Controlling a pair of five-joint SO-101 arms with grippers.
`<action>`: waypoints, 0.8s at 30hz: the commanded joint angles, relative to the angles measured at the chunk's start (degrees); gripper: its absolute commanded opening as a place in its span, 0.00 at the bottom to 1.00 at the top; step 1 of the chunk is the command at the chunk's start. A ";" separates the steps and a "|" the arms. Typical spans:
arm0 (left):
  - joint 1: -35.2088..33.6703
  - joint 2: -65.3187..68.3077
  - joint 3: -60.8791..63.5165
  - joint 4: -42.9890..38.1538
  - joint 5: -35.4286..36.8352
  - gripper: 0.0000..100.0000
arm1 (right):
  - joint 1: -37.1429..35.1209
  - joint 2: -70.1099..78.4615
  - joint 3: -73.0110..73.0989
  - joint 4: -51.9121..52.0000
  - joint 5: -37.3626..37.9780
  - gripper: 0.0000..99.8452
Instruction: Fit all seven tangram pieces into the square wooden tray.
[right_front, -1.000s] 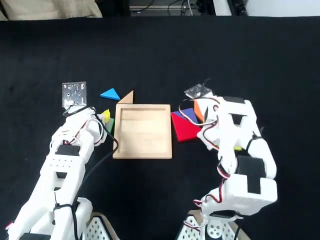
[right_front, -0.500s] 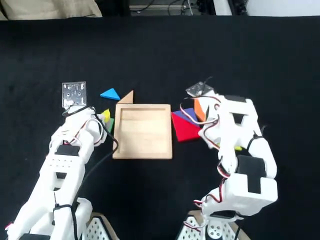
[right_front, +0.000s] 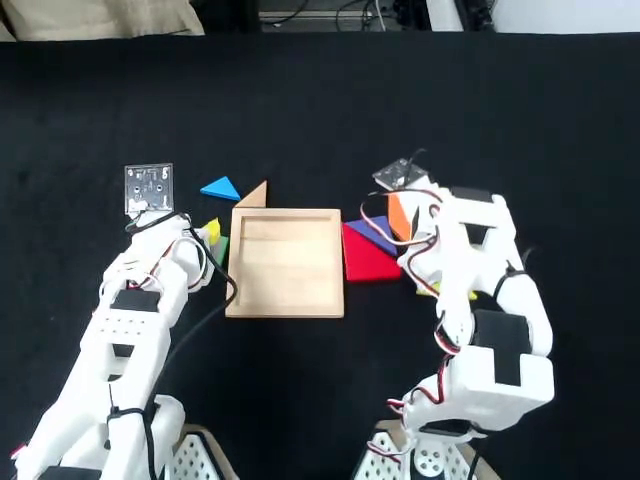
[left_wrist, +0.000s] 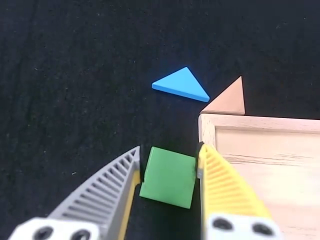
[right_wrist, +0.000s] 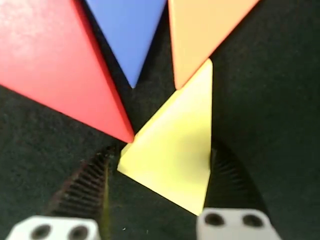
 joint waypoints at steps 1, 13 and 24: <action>-0.40 -0.53 -0.66 -1.05 0.18 0.19 | 0.62 -5.14 -2.24 3.25 0.26 0.10; -0.48 -0.53 -0.66 -1.05 0.18 0.19 | -2.64 -26.86 -3.74 15.03 -1.67 0.11; -3.74 -0.62 -0.13 -0.62 0.18 0.19 | -29.27 -26.86 -10.42 9.49 -24.62 0.11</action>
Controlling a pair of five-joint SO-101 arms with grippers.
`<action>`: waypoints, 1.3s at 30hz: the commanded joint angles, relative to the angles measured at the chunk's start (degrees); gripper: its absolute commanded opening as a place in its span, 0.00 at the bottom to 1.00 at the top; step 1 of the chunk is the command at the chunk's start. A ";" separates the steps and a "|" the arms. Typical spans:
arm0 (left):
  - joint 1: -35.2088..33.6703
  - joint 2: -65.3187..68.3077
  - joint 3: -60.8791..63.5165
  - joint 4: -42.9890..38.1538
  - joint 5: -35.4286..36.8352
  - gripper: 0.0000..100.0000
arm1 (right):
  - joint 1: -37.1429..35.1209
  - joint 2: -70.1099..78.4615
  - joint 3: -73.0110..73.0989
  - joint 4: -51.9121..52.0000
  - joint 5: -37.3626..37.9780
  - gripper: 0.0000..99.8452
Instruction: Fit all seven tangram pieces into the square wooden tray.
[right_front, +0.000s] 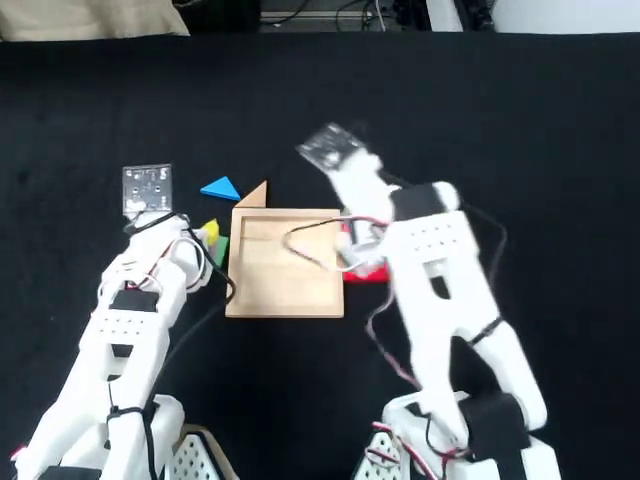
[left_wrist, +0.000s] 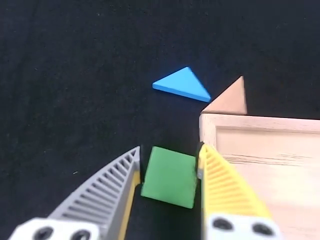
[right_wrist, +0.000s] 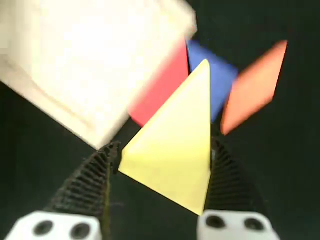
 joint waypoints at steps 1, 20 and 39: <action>-4.26 -0.62 -0.22 -0.62 0.26 0.19 | -6.59 -2.33 -6.11 -2.11 -8.79 0.10; -7.60 -0.53 1.10 -0.88 0.18 0.19 | -14.33 24.13 -9.71 -13.80 -33.58 0.10; -5.85 -0.53 1.10 -0.97 0.18 0.19 | -7.91 28.62 -19.65 -10.55 -9.32 0.01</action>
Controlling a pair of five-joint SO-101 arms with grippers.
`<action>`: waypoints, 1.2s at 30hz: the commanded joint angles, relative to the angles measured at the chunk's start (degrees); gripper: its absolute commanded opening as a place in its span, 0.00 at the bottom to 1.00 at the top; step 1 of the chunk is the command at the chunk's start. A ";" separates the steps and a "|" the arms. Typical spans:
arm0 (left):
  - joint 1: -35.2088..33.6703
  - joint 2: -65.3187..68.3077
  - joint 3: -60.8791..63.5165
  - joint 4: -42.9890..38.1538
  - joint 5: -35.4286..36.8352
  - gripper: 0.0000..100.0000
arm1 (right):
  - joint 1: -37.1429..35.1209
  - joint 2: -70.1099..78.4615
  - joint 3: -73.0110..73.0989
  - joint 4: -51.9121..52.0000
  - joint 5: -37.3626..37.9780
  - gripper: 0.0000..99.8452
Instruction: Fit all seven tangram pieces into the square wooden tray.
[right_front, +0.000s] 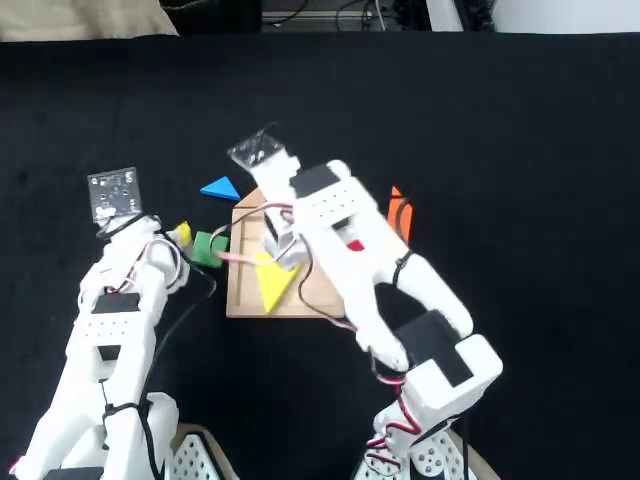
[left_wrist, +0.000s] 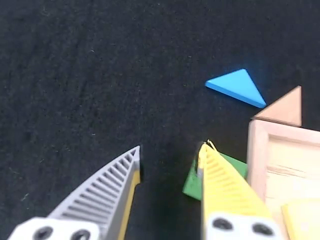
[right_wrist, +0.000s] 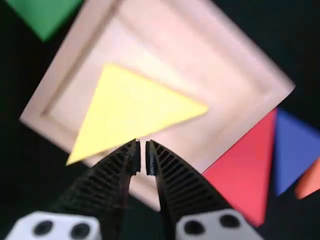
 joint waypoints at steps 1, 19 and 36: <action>1.36 -0.53 -0.31 -0.97 0.18 0.19 | 4.04 1.98 -3.82 -10.46 3.78 0.01; 1.54 -0.53 -0.31 -0.97 0.18 0.19 | 4.48 16.13 -13.49 8.79 10.02 0.01; 1.63 -0.53 -0.31 -0.97 0.18 0.19 | 1.23 -8.22 0.84 -0.88 8.70 0.01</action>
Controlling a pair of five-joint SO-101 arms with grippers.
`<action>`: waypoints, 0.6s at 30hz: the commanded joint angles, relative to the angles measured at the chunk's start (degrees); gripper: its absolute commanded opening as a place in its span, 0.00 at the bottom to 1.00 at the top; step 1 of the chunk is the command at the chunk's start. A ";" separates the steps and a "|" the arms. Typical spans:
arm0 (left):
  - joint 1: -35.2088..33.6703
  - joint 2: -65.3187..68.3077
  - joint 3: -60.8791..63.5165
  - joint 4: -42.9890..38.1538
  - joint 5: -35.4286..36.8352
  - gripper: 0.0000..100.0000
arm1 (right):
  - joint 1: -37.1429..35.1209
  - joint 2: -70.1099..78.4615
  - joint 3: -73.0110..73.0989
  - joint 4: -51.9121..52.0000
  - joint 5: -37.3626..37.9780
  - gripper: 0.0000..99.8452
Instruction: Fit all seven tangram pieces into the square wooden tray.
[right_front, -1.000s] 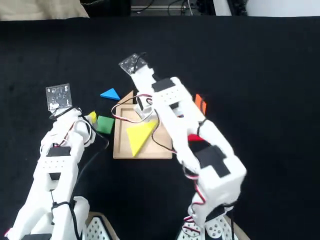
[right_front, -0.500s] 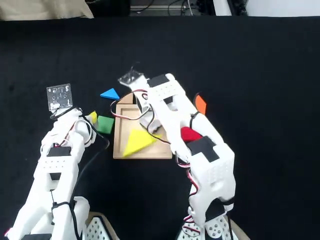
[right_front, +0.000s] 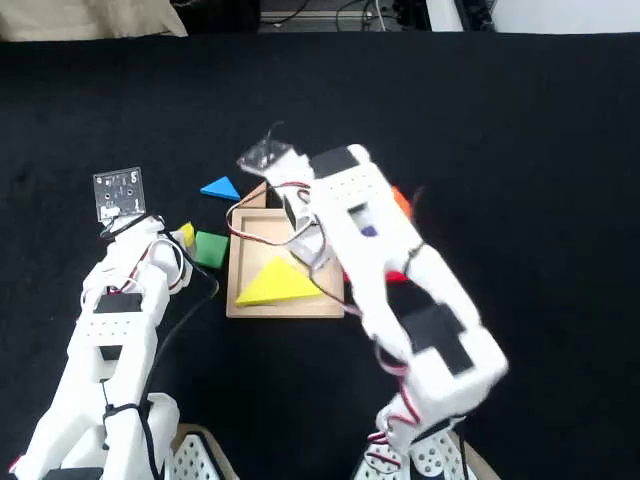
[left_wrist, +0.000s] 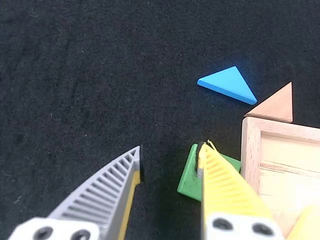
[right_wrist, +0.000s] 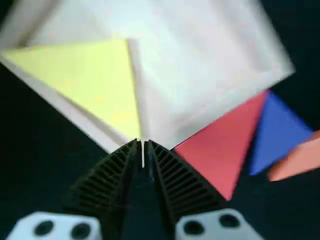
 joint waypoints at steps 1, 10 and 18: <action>0.75 -0.53 -0.31 -0.97 0.18 0.19 | -3.16 -6.02 3.65 -12.48 -5.71 0.01; 0.40 -0.53 -0.31 -0.97 0.18 0.19 | -9.49 6.02 -5.14 -16.70 -8.79 0.01; 0.31 -0.53 -0.31 -0.97 0.18 0.19 | -10.20 13.32 -7.34 -13.45 -8.79 0.01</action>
